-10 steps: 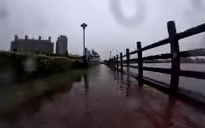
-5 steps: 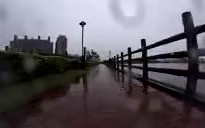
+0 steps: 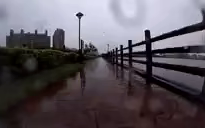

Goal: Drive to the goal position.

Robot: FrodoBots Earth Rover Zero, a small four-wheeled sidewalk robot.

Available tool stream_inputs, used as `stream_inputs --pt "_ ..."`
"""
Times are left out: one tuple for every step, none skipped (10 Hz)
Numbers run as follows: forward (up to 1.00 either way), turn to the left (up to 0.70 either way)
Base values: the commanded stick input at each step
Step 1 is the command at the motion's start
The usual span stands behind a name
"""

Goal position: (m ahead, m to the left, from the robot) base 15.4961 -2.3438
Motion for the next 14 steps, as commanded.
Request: stream_inputs --pt "1.0 0.0" --pt "1.0 0.0" --pt "1.0 0.0" --pt "1.0 0.0" --pt "1.0 0.0" --pt "1.0 0.0" --pt "1.0 0.0" --pt "1.0 0.0" --pt "1.0 0.0" --pt "1.0 0.0" --pt "1.0 0.0" --pt "1.0 0.0" --pt "1.0 0.0" --pt "1.0 0.05"
